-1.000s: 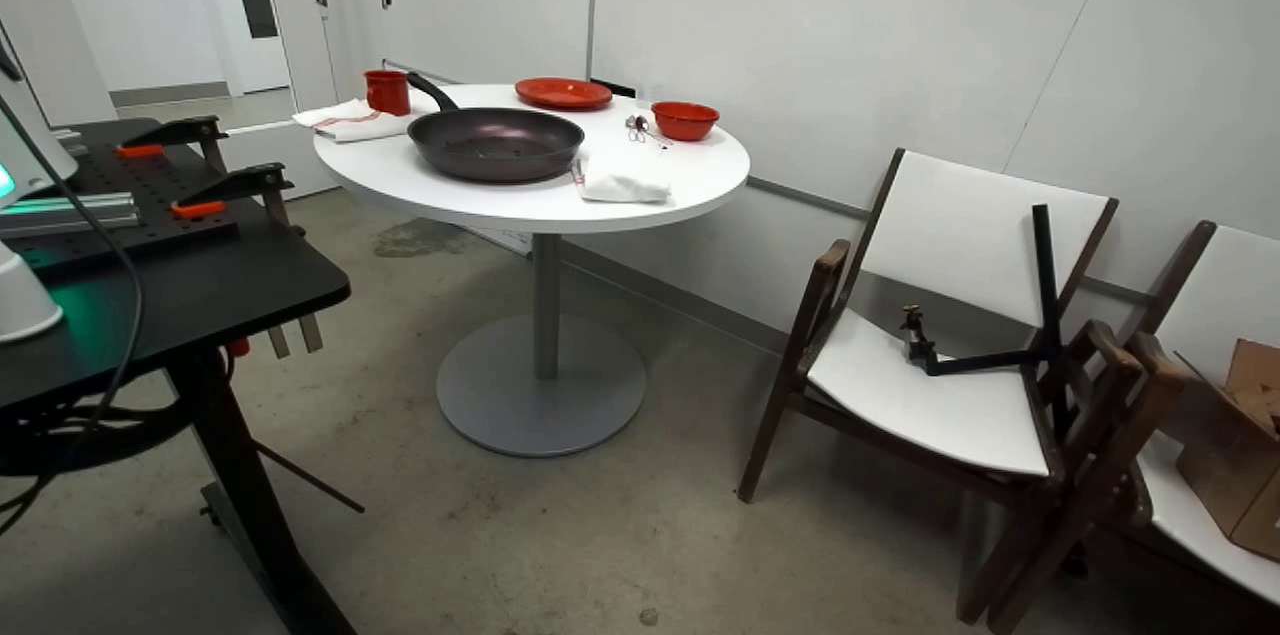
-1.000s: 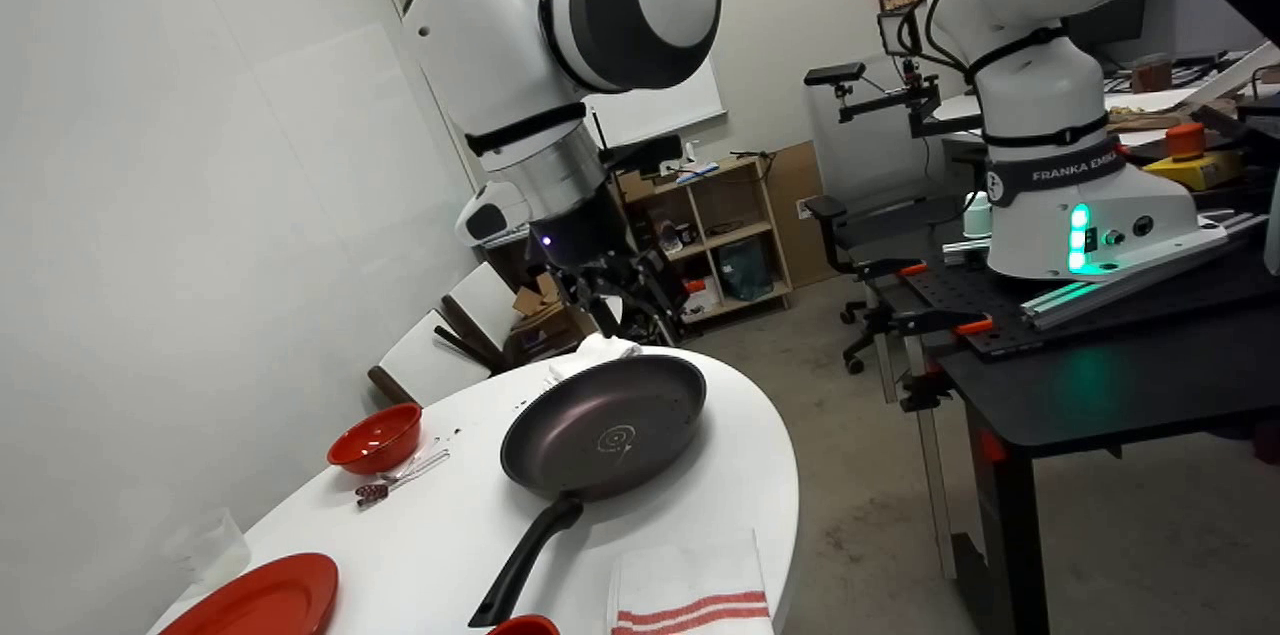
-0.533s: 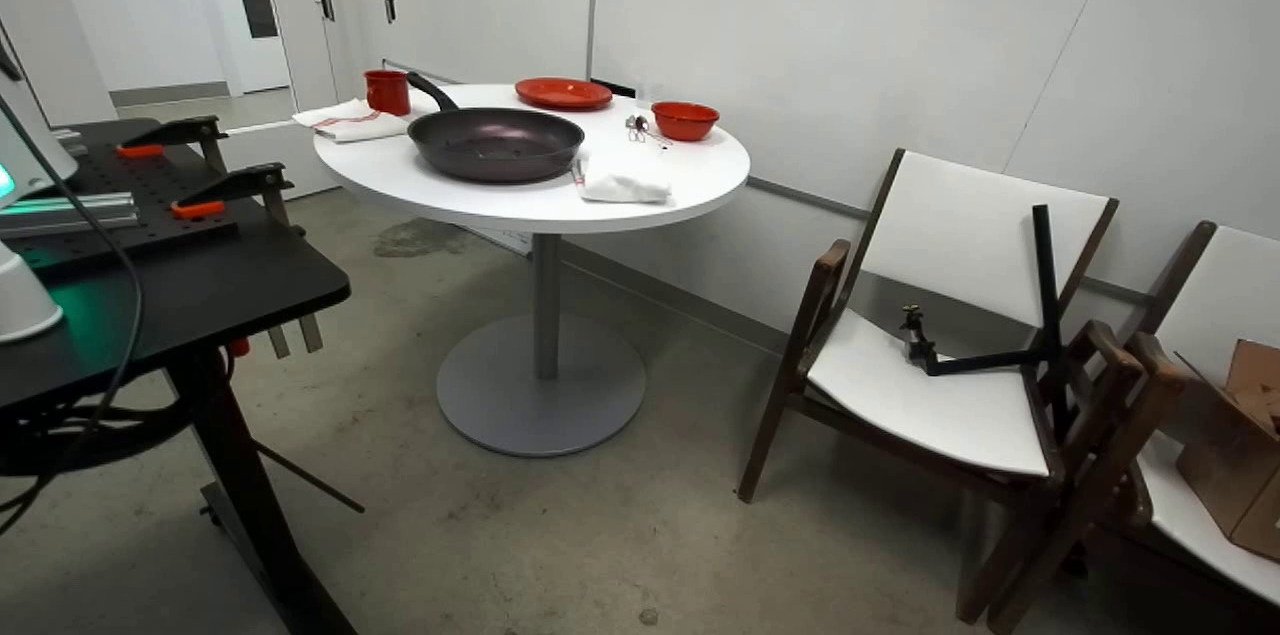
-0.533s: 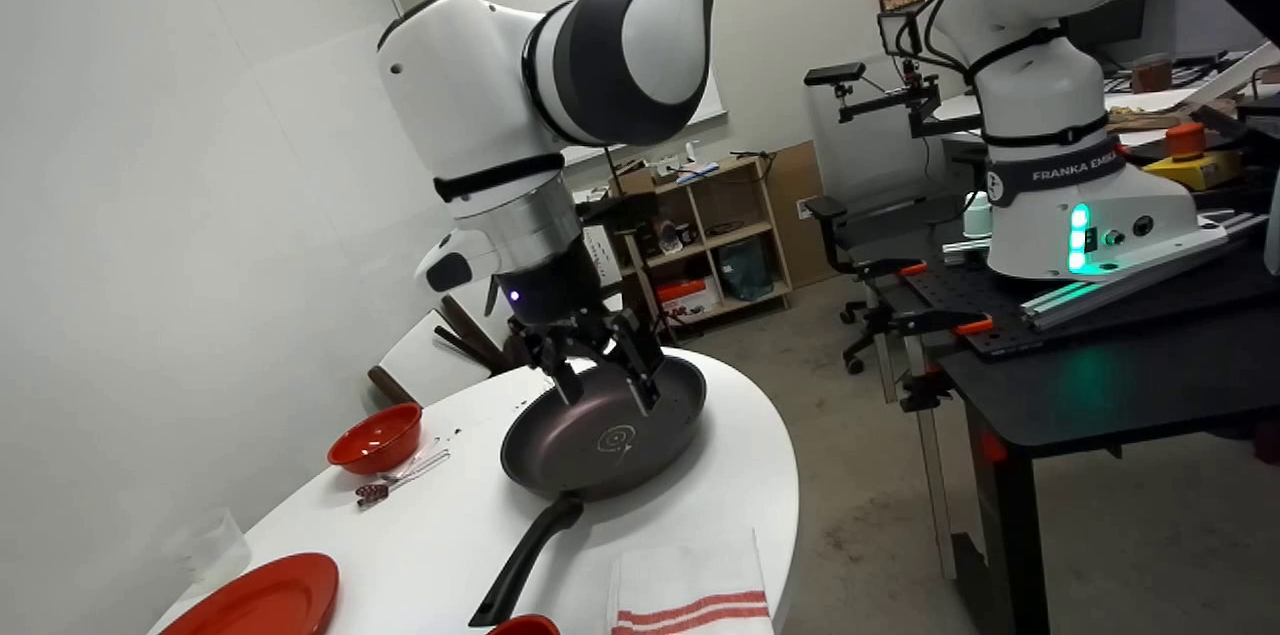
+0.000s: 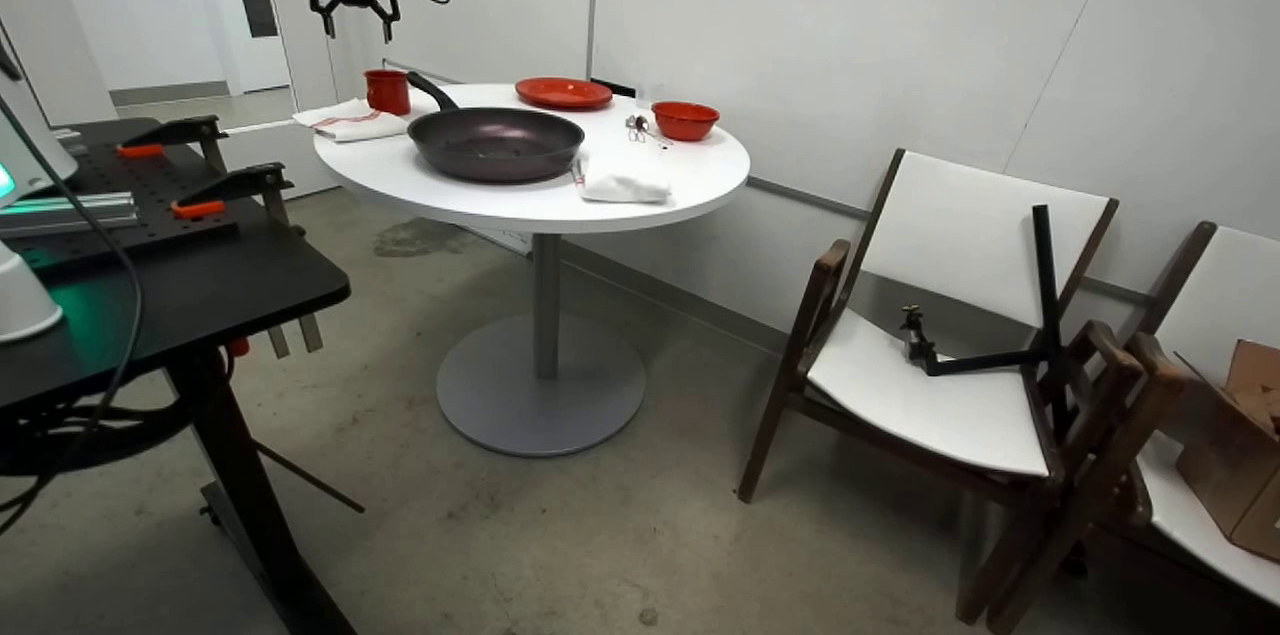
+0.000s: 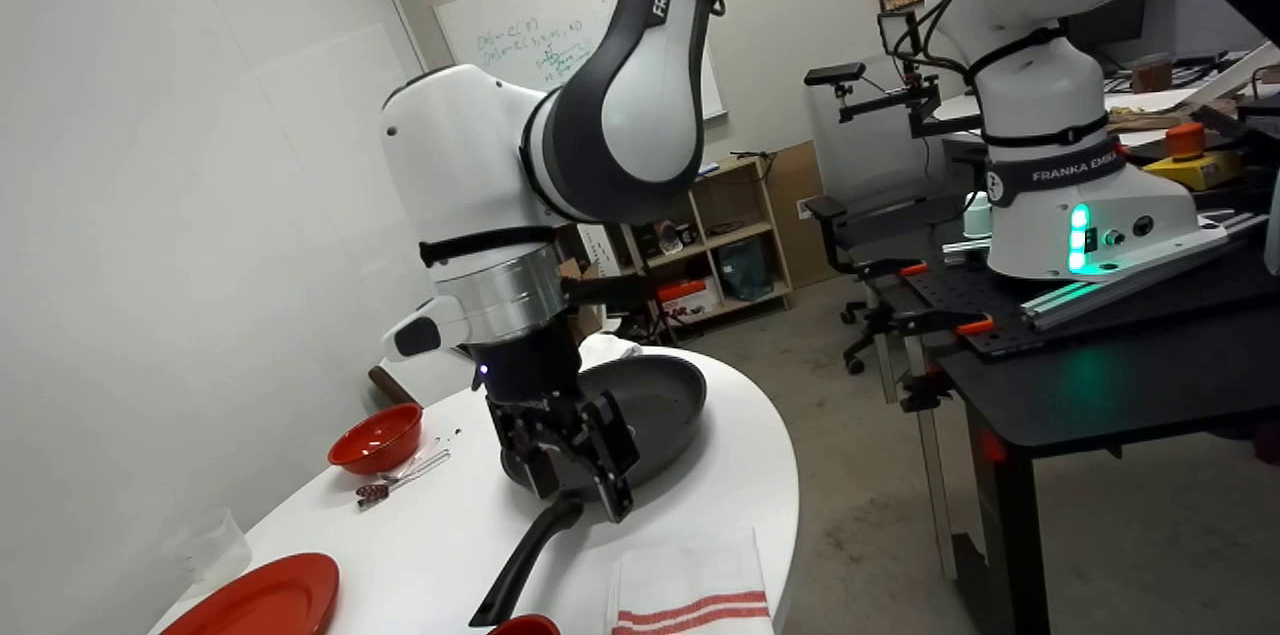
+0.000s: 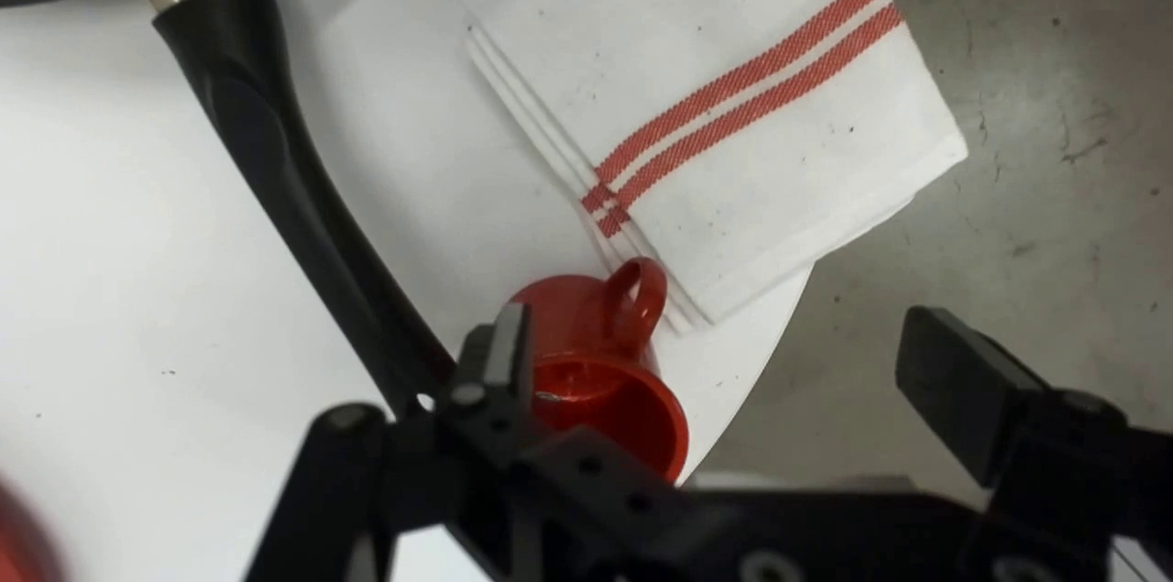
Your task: Wipe the pan with the white cloth
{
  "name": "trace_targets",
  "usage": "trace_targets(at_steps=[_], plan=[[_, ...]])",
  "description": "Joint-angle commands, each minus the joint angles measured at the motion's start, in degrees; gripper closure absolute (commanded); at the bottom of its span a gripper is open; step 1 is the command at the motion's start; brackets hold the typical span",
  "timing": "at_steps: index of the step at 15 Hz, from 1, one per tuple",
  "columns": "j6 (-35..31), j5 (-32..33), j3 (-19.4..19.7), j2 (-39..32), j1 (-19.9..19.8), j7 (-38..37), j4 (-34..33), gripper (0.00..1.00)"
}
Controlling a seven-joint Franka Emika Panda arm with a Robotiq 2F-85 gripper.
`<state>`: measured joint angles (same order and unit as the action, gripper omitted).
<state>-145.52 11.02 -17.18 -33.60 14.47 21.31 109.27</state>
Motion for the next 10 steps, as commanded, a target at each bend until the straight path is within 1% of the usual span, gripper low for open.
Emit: trace_targets(at_steps=[1, 4, 8, 10], plan=[[-4.76, -2.89, -0.03, -3.71, -1.34, -0.71, -1.97, 0.0], [-7.16, -3.6, 0.78, -5.1, -2.58, -1.44, -1.4, 0.0], [-7.82, -4.29, 1.91, -6.48, -4.29, -3.6, -0.78, 0.0], [-7.92, -5.24, 1.56, -7.41, -5.01, -4.47, -0.6, 0.0]])
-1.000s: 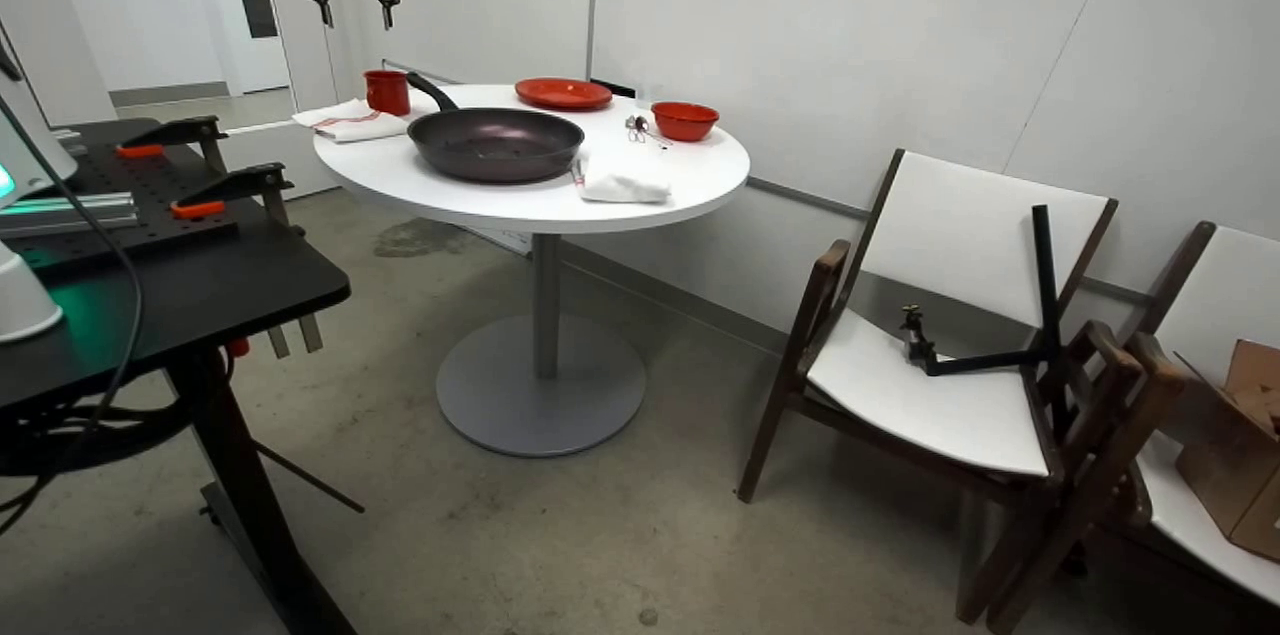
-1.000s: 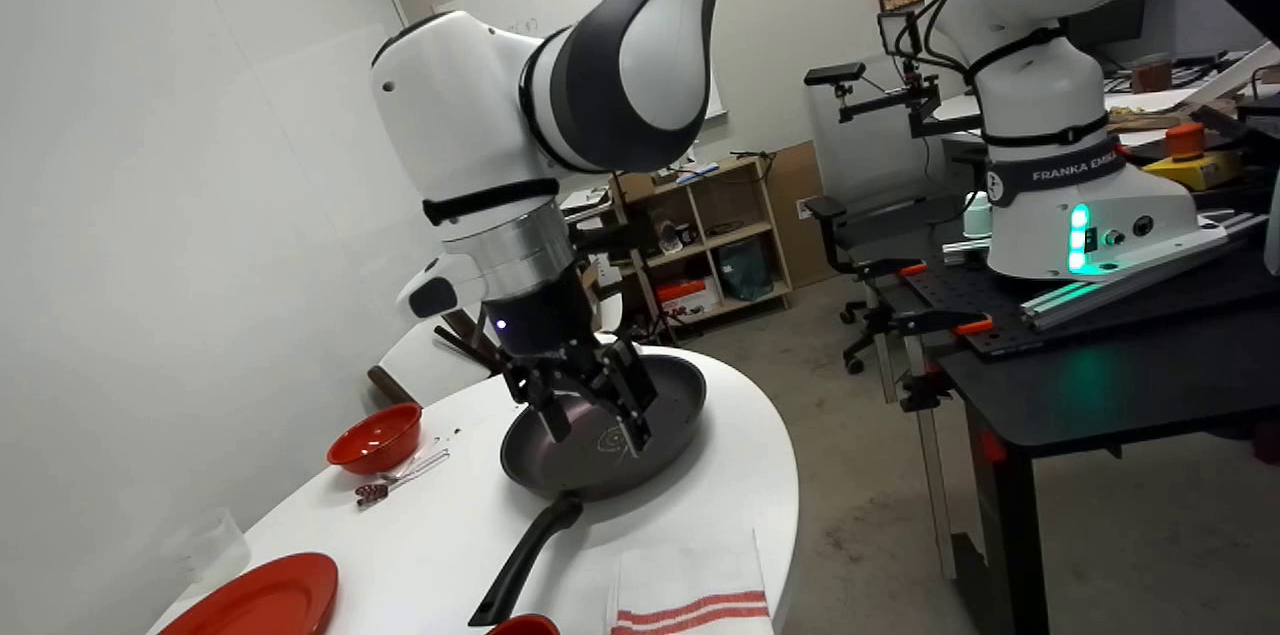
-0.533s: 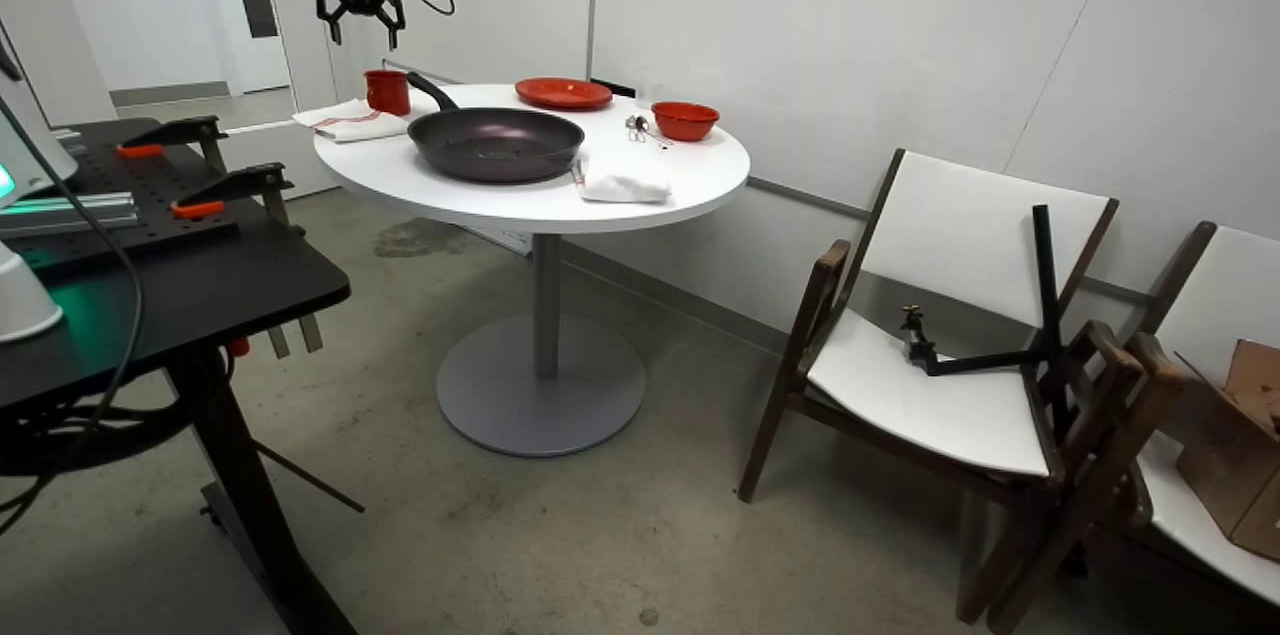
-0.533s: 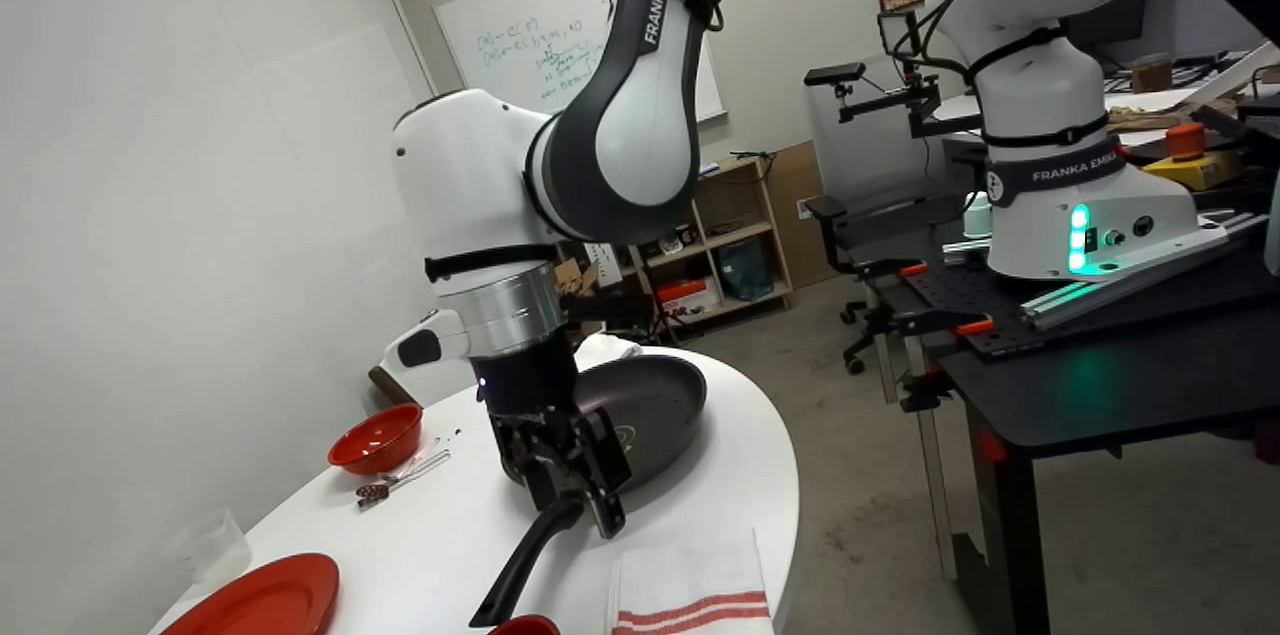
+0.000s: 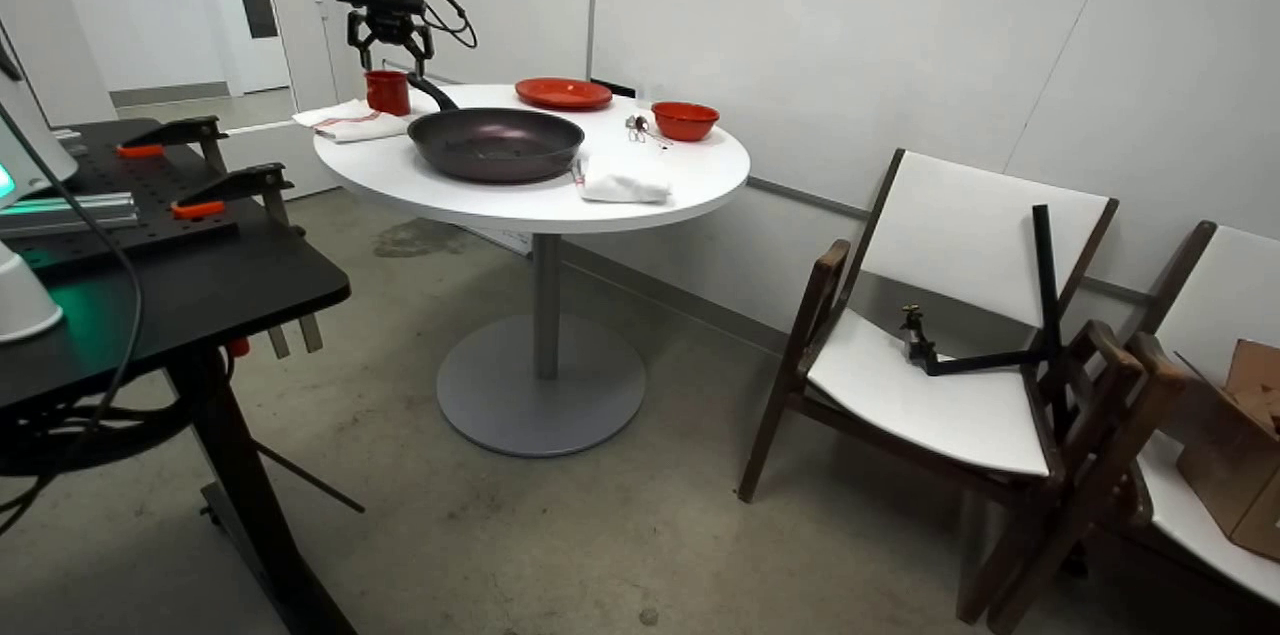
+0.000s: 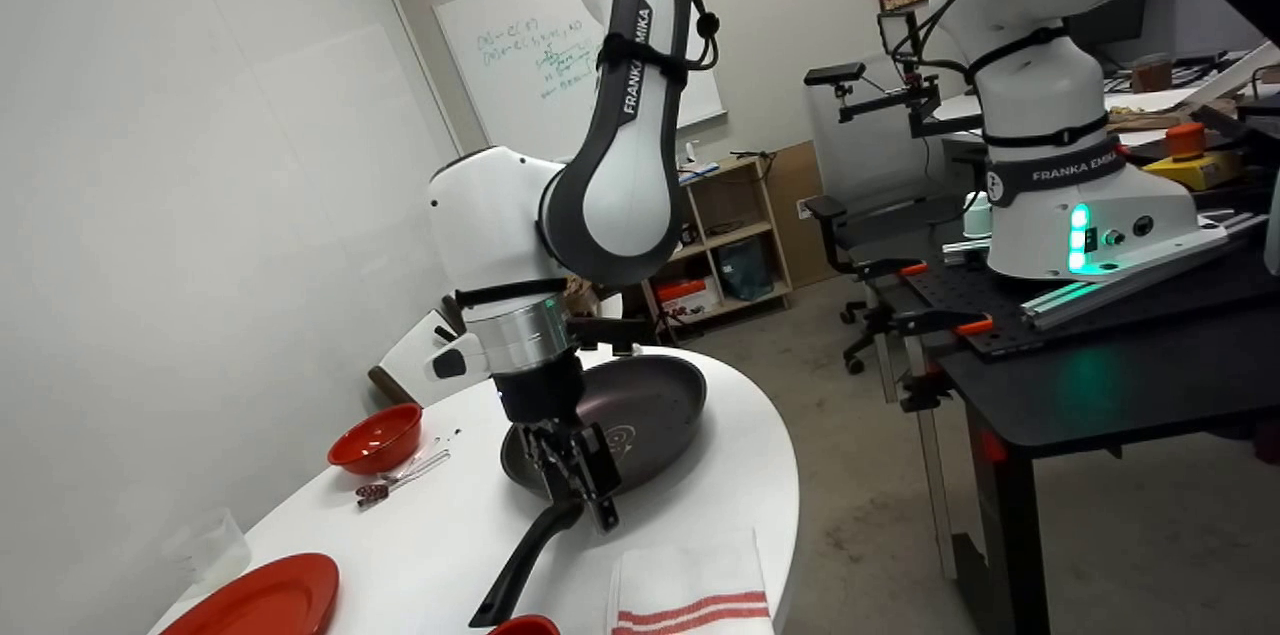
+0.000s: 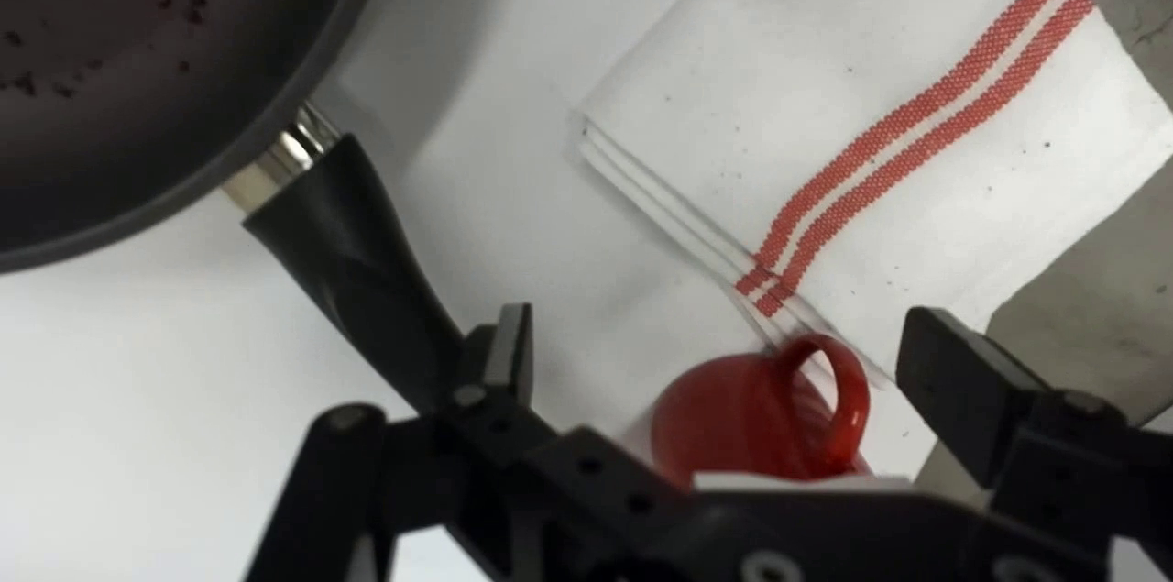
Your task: Wipe the pan with the white cloth
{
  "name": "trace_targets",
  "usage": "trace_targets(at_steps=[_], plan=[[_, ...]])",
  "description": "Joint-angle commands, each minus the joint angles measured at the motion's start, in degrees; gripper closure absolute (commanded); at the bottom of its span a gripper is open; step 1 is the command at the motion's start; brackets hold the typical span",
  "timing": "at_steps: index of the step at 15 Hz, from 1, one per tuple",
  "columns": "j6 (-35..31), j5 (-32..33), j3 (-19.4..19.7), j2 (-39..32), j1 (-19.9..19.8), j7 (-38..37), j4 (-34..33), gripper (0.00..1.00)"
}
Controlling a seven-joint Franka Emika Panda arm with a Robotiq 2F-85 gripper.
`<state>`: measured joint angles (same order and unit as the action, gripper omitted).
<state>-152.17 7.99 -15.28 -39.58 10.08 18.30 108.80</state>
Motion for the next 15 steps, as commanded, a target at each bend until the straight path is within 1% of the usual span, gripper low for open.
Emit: trace_targets(at_steps=[1, 8, 13, 15], plan=[[-1.29, -2.48, -0.35, -1.81, -0.79, -1.87, -0.1, 0.0], [-1.93, -6.25, -2.04, -3.37, -2.01, -3.34, 0.85, 0.0], [-4.68, -8.47, -1.92, -6.2, -3.3, -3.38, -0.49, 0.0], [-5.69, -9.05, -2.22, -8.16, -4.55, -2.95, -1.74, 0.0]])
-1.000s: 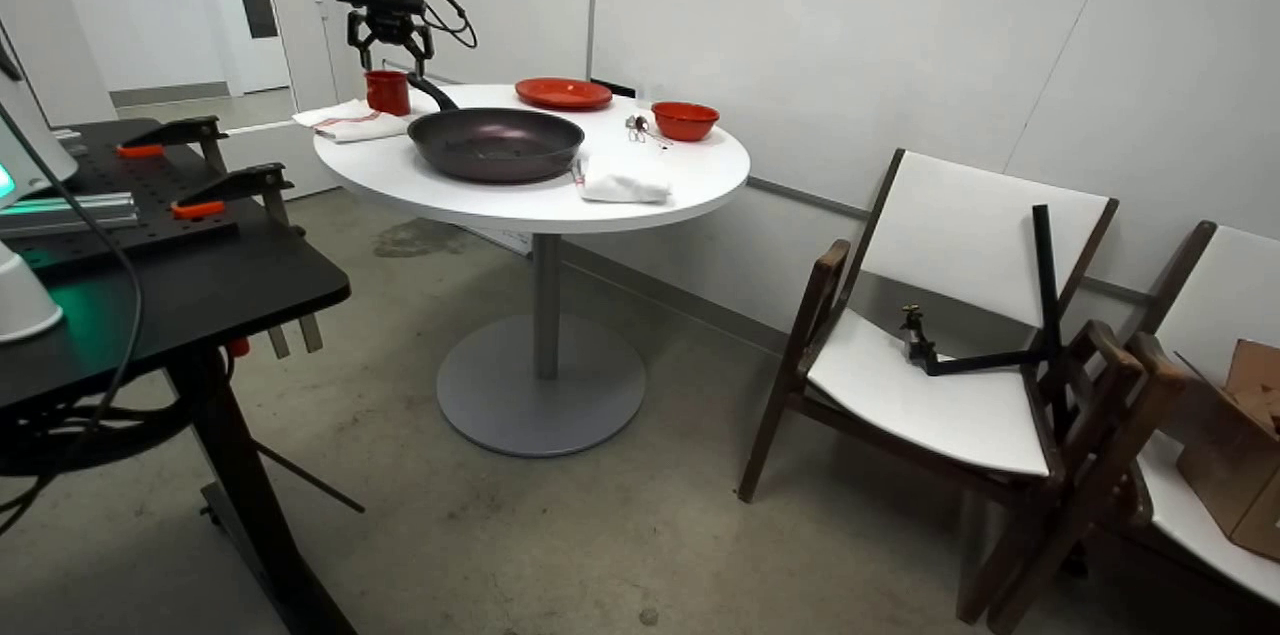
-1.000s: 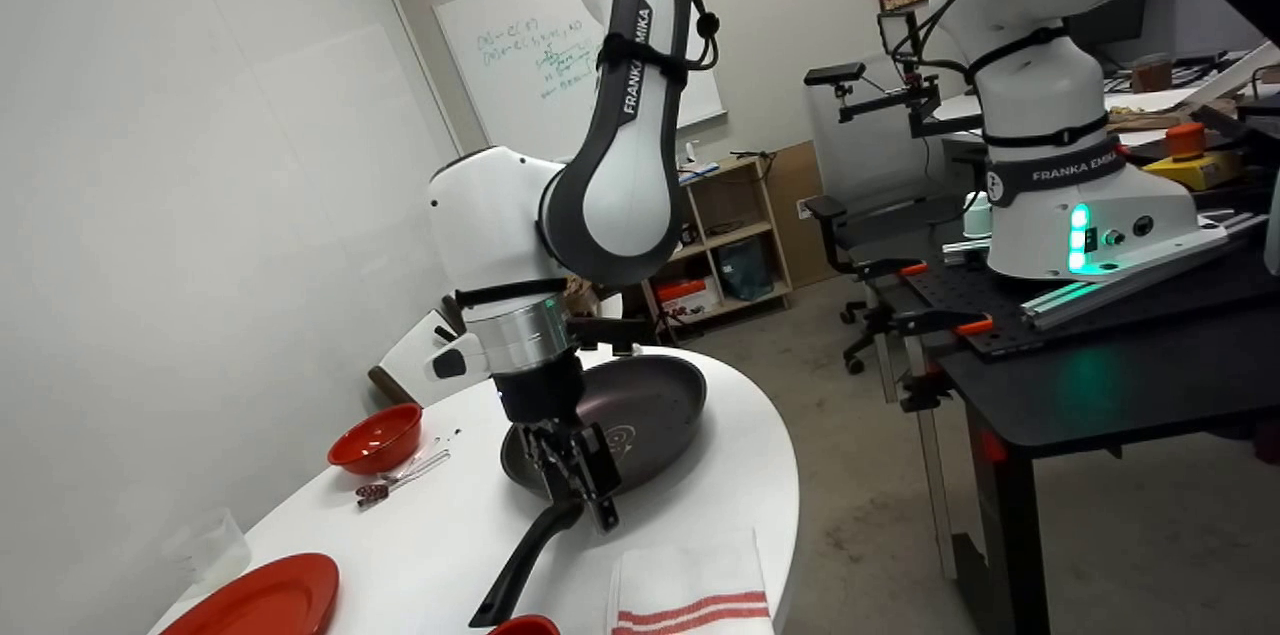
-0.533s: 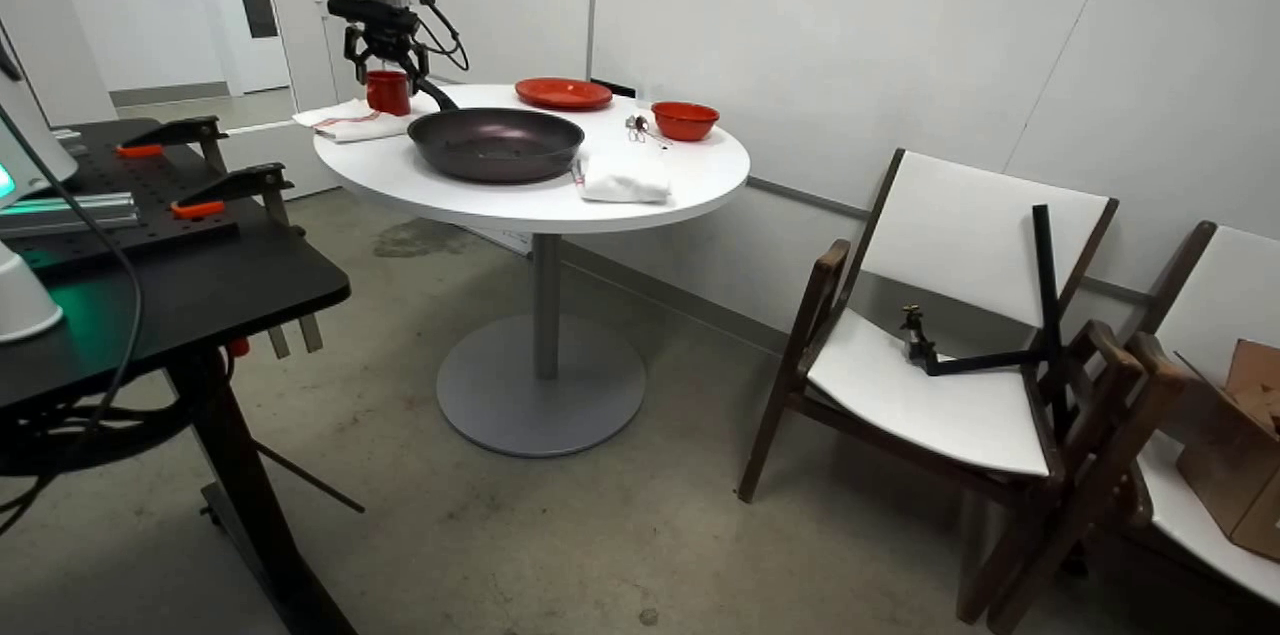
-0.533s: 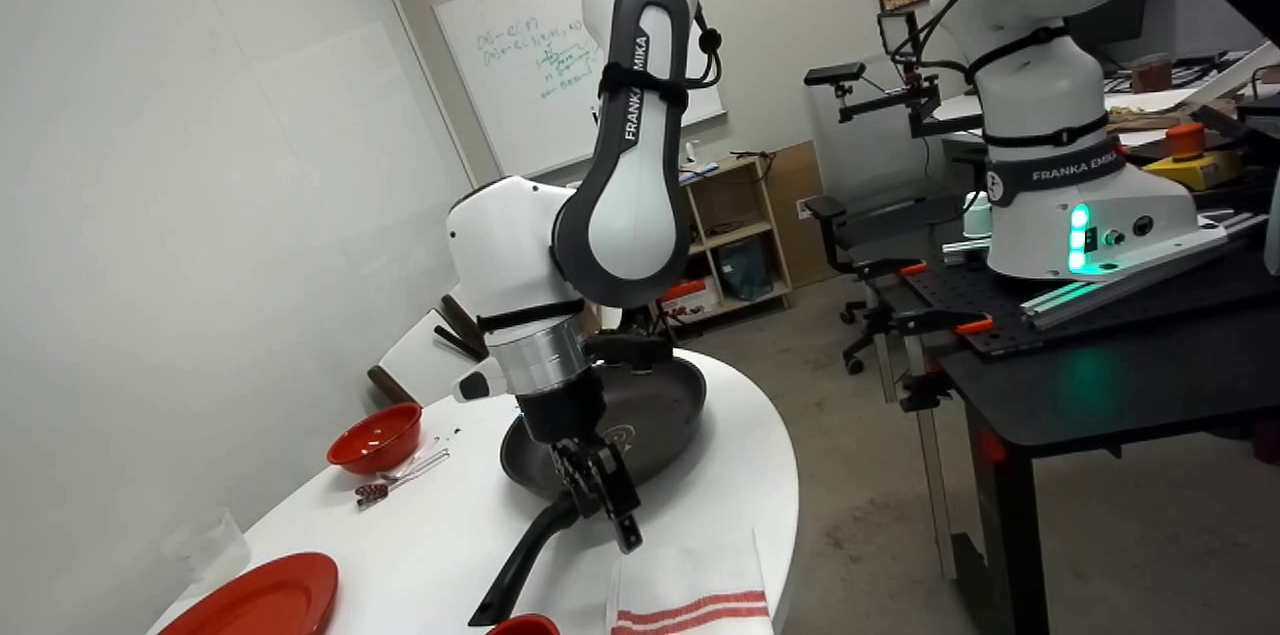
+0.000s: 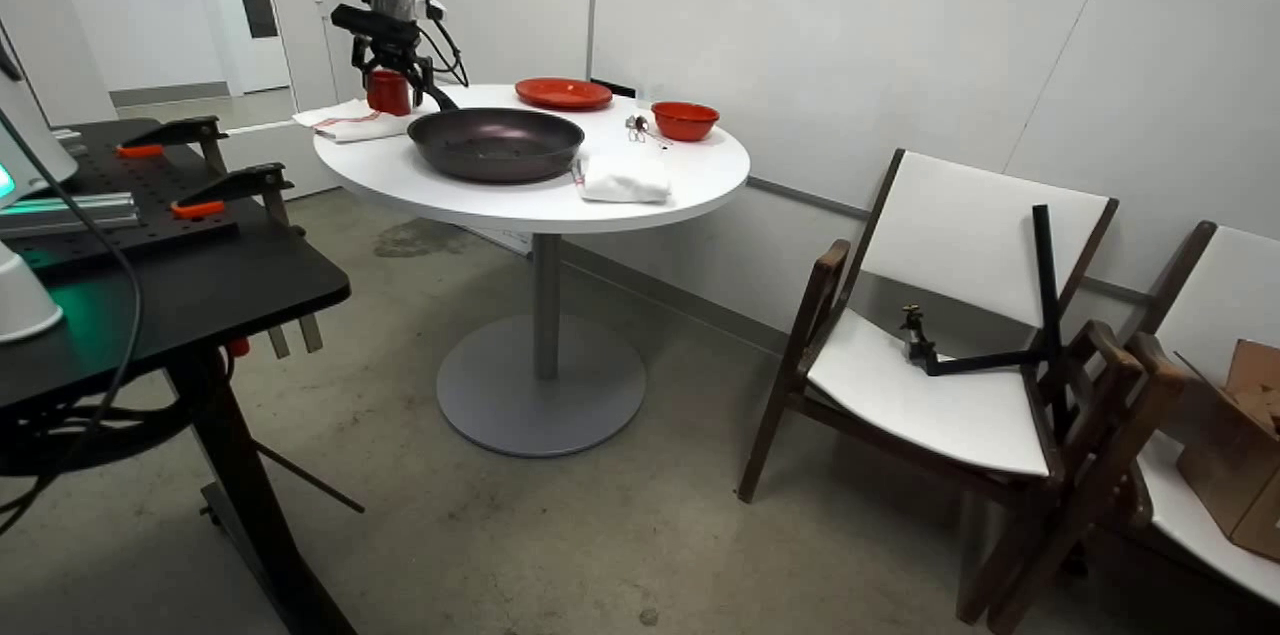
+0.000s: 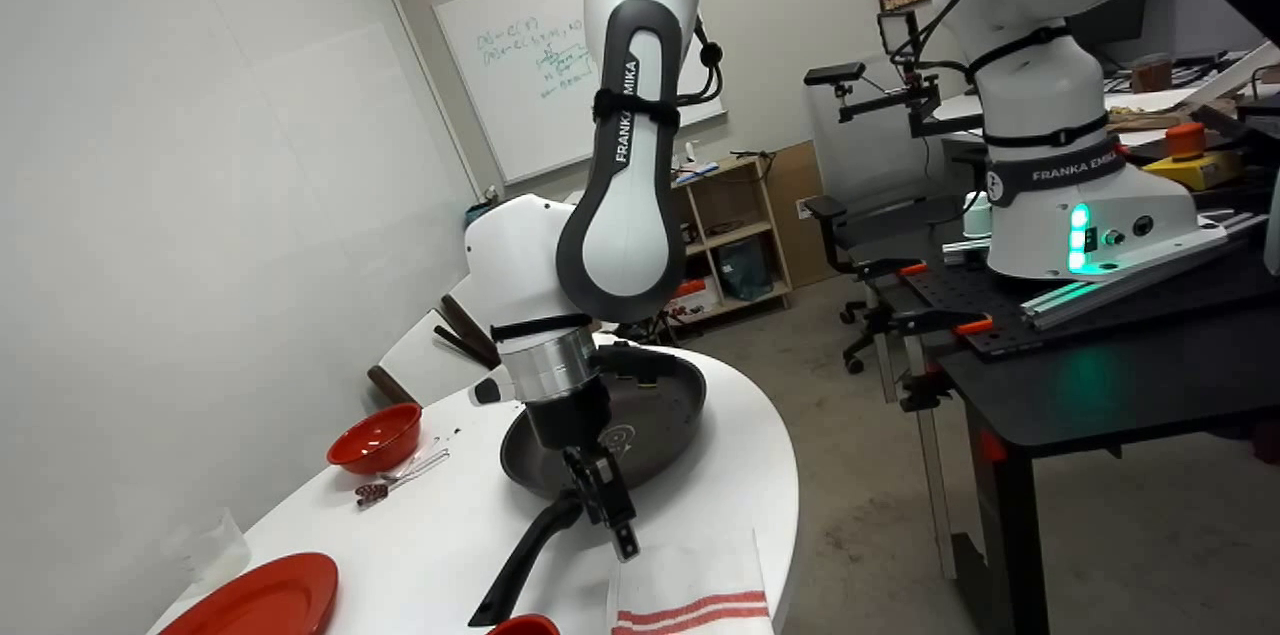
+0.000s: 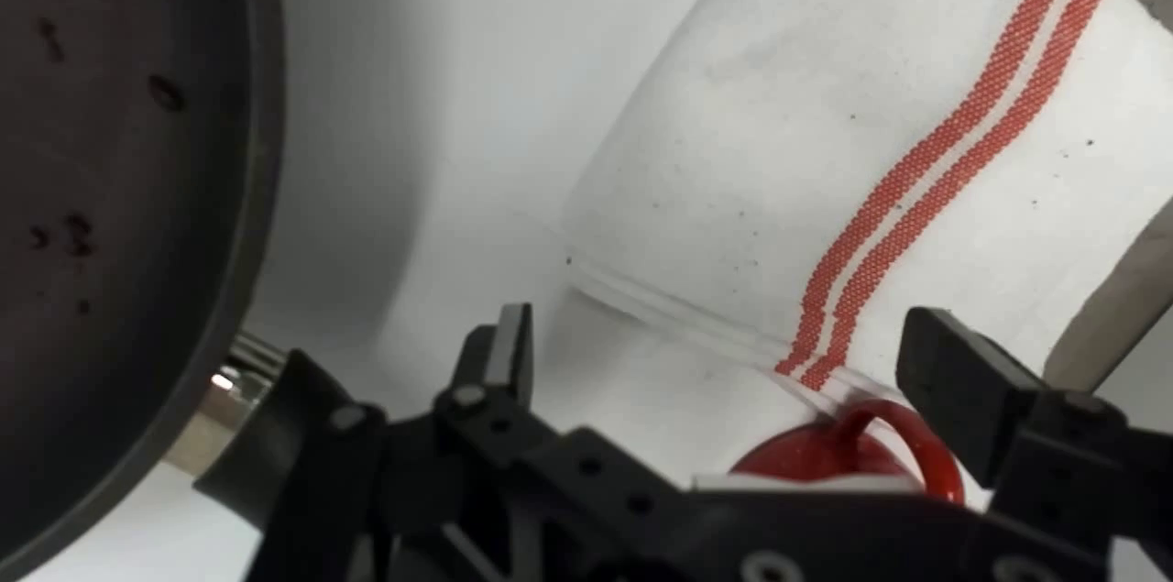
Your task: Wipe the pan with the white cloth
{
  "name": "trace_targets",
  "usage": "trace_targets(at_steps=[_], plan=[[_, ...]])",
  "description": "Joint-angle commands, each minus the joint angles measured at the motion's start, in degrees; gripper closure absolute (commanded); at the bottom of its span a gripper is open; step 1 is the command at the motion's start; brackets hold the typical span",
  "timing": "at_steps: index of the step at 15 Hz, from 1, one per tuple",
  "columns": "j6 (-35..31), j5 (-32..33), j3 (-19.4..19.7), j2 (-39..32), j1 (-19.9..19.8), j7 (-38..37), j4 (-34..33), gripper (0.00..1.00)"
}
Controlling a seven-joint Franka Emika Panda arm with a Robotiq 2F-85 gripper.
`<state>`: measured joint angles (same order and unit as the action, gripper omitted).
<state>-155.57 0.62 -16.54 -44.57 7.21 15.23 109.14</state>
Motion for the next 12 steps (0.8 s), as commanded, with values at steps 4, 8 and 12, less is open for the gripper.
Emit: trace_targets(at_steps=[4, 8, 12], plan=[[-3.19, -2.1, -1.98, -6.62, -3.44, 0.54, -4.15, 0.0], [-3.07, -2.1, -2.91, -8.87, -4.47, 0.6, -5.88, 0.0], [-3.24, -1.85, -3.54, -8.88, -4.71, 0.49, -5.65, 0.0]])
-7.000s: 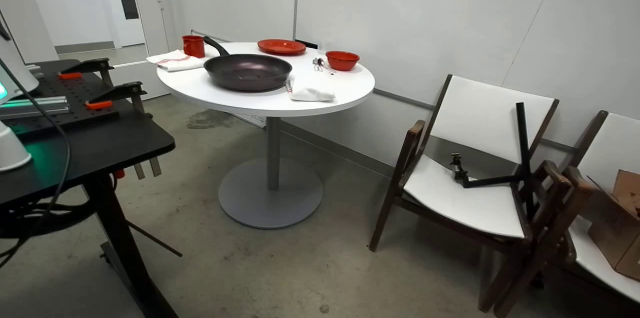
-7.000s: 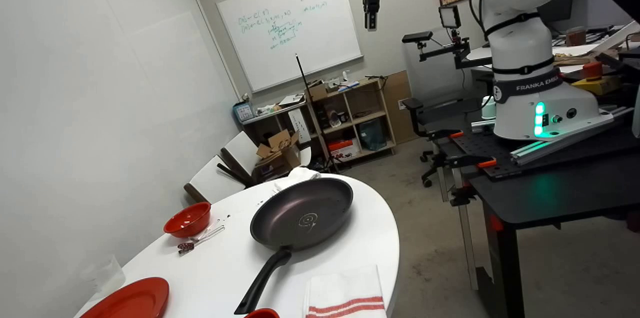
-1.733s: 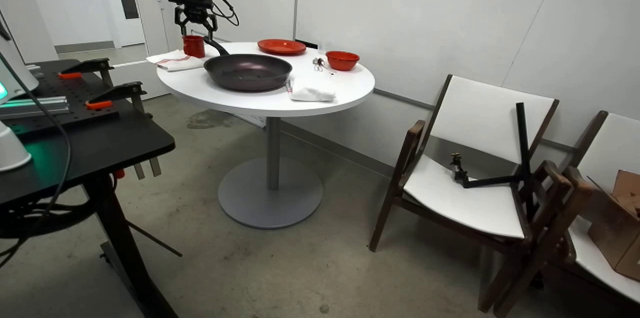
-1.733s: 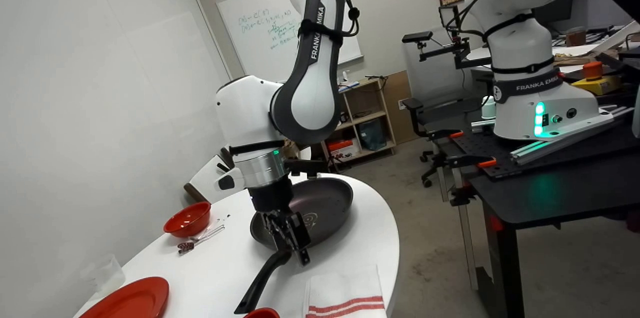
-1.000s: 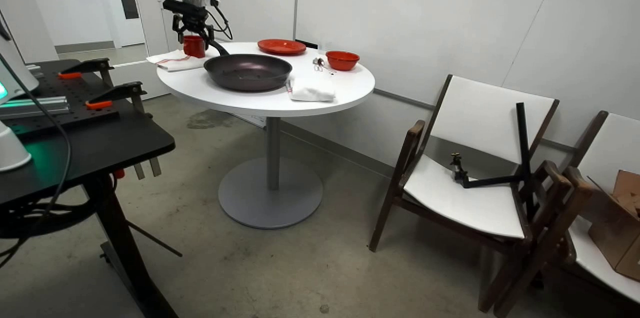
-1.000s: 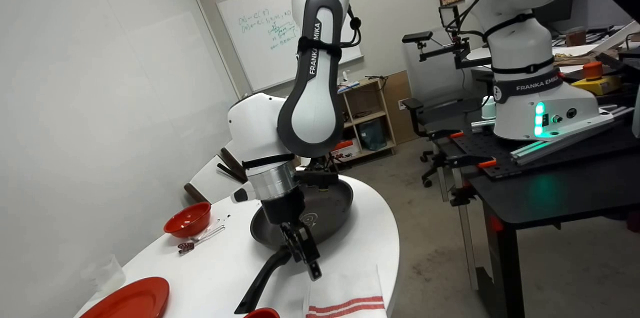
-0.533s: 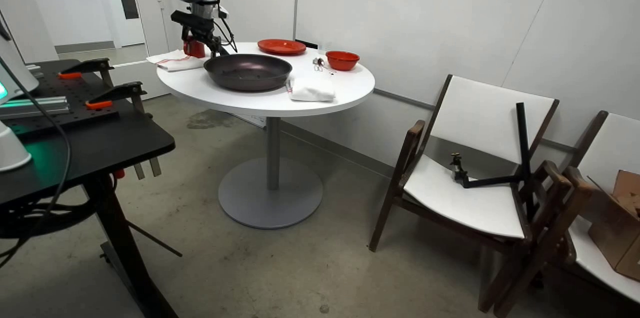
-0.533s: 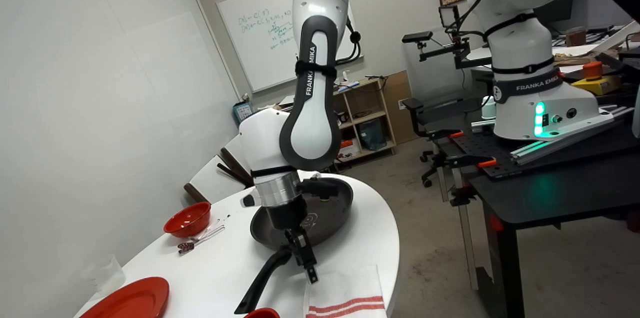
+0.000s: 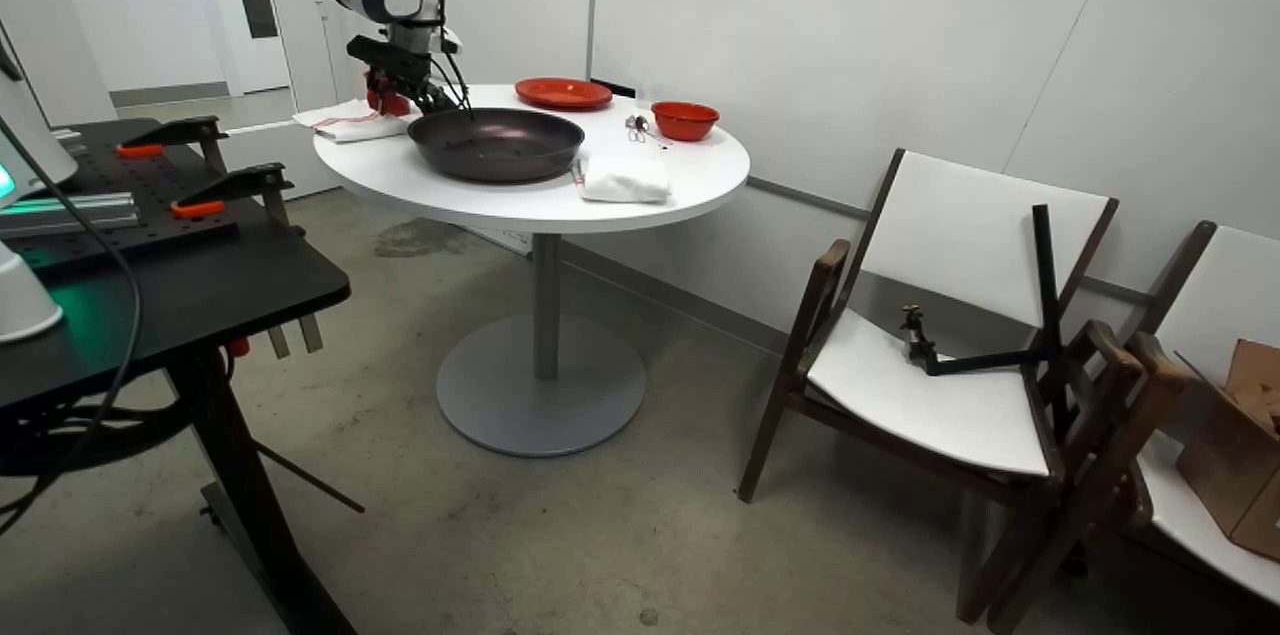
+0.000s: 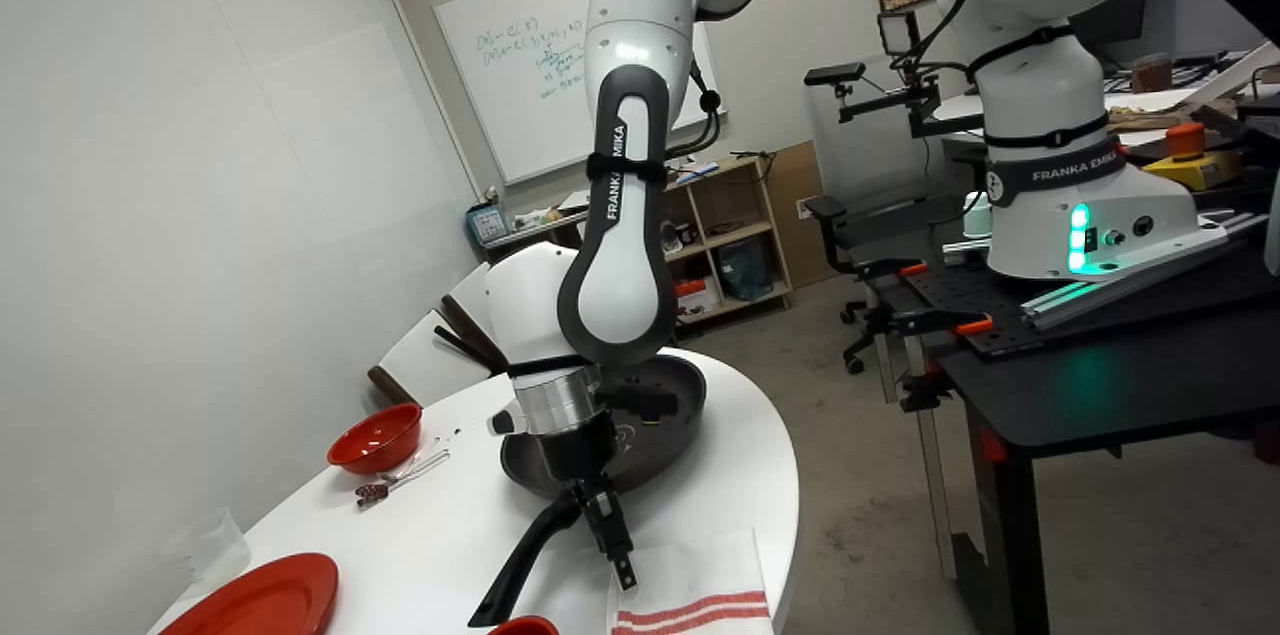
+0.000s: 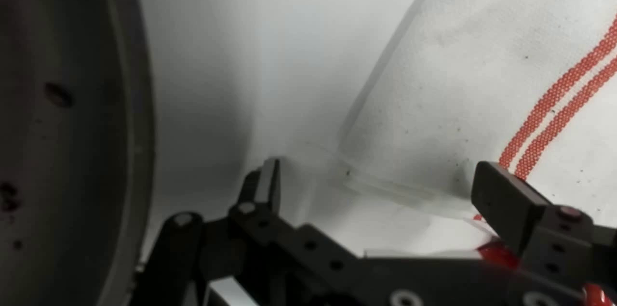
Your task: Wipe the pan with the white cloth
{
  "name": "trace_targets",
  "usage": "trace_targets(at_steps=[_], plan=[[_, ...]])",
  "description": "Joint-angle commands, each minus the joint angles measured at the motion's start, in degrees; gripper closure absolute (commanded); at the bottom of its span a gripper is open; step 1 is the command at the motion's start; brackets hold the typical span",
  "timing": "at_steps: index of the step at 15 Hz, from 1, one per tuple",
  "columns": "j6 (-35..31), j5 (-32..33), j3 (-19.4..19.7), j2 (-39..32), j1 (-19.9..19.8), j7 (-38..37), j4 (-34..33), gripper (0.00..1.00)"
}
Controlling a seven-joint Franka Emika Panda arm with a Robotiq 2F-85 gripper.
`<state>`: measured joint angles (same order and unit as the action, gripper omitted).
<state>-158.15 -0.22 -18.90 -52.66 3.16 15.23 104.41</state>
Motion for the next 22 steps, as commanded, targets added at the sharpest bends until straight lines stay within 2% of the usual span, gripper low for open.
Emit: trace_targets(at_steps=[1, 6, 16, 17, 18, 19, 22], plan=[[-0.74, -0.97, -1.13, -0.45, -0.52, 0.25, -0.6, 0.0], [-0.48, -0.09, 0.44, 1.54, 1.57, -1.42, 1.16, 0.0], [-0.13, -0.41, 0.93, -0.35, 3.4, -3.34, 0.68, 0.0], [-0.19, -0.43, 0.85, -0.36, 3.45, -3.4, 0.7, 0.25], [-0.26, -0.44, 0.85, -0.32, 3.52, -3.52, 0.73, 0.26], [-0.32, -0.43, 0.88, -0.29, 3.59, -3.65, 0.77, 0.32], [-0.48, -0.36, 1.0, -0.17, 3.8, -3.89, 0.86, 0.58]])
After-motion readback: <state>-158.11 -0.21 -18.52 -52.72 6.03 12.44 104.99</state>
